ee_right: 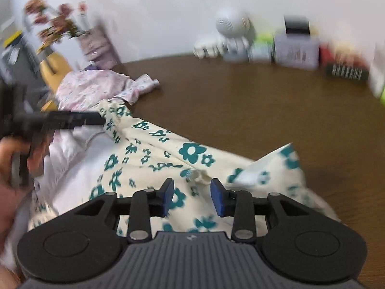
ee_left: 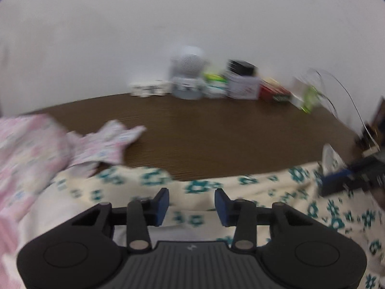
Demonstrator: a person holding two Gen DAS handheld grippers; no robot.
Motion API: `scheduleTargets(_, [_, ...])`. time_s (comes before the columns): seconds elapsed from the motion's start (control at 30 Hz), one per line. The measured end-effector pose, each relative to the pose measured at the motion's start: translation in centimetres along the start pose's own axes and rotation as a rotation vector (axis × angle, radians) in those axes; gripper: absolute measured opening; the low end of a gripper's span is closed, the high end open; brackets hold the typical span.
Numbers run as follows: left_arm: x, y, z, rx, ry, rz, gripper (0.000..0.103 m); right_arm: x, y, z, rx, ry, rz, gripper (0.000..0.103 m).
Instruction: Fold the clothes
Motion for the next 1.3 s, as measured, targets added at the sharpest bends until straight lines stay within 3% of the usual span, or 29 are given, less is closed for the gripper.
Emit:
scheduleTargets(0.17, [2.9, -3.1, -0.1, -0.019, -0.187, -0.018, 0.043, 1.4, -2.1, -0.8, -0.012, -0.191, -0.032, 0.034])
scheduleTargets(0.2, [3.3, -3.7, -0.1, -0.021, -0.218, -0.024, 0.042, 1.6, -2.5, -0.8, -0.008, -0.202, -0.028, 0.016])
scheduleTargets(0.23, [3.6, -4.2, -0.1, -0.035, -0.231, -0.017, 0.023, 1.8, -2.8, -0.8, -0.003, -0.212, -0.023, 0.001])
scheduleTargets(0.27, [4.0, -4.7, -0.1, -0.051, -0.243, -0.008, 0.002, 2.1, -2.6, -0.8, 0.010, -0.215, -0.029, 0.001])
scheduleTargets(0.3, [4.1, -5.1, -0.2, -0.056, -0.242, -0.004, 0.001, 2.4, -2.3, -0.8, 0.025, -0.217, -0.037, 0.001])
scheduleTargets(0.5, [3.7, -6.6, -0.8, -0.055, -0.202, -0.042, 0.000, 2.8, 0.0, -2.2, 0.126, -0.157, -0.012, 0.001])
scheduleTargets(0.6, [2.9, -6.9, -1.1, -0.051, -0.163, -0.051, 0.001, 3.3, -0.7, -2.0, 0.100, -0.131, 0.042, 0.001])
scheduleTargets(0.67, [2.4, -6.9, -1.3, -0.047, -0.139, -0.049, 0.007, 3.4, -1.8, -1.3, 0.031, -0.140, 0.019, 0.002])
scheduleTargets(0.77, [2.1, -5.9, -1.5, -0.030, -0.120, -0.007, 0.011, 3.3, -1.0, -0.8, 0.037, -0.167, -0.008, 0.023])
scheduleTargets(0.8, [2.3, -5.5, -1.4, -0.027, -0.130, 0.015, 0.011, 3.3, -0.4, -0.7, 0.054, -0.177, -0.015, 0.041])
scheduleTargets(0.83, [2.5, -5.2, -1.3, -0.025, -0.142, 0.037, 0.011, 3.3, 0.2, -0.7, 0.071, -0.182, -0.010, 0.043])
scheduleTargets(0.87, [2.8, -4.8, -1.2, -0.023, -0.154, 0.060, 0.011, 3.4, 0.6, -0.7, 0.079, -0.185, 0.006, 0.043])
scheduleTargets(1.07, [4.6, -6.3, -0.2, -0.062, -0.236, 0.026, 0.011, 4.2, -1.5, -1.4, 0.026, -0.202, 0.082, 0.040])
scheduleTargets(1.1, [4.5, -6.4, -0.2, -0.057, -0.231, 0.030, 0.011, 4.0, -1.9, -1.7, 0.022, -0.184, 0.092, 0.032])
scheduleTargets(1.13, [4.4, -6.4, -0.2, -0.057, -0.225, 0.033, 0.011, 3.9, -2.2, -1.9, 0.021, -0.180, 0.088, 0.009])
scheduleTargets(1.17, [4.2, -6.5, -0.2, -0.058, -0.218, 0.036, 0.012, 4.1, -2.4, -2.0, 0.026, -0.183, 0.090, 0.001])
scheduleTargets(1.3, [3.8, -6.5, -0.2, -0.055, -0.197, 0.050, 0.013, 5.3, -2.0, -2.7, 0.091, -0.203, 0.129, 0.001])
Point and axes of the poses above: each gripper's, at about its wrist camera, not at the fingertips, and y roughly against the way its jaws point, x to its right, z to its underside, the point moved 3 cm from there along -y, roughly the way its jaws point, and after that the axes turned 7 degrees about y, right-handed, at the moved point
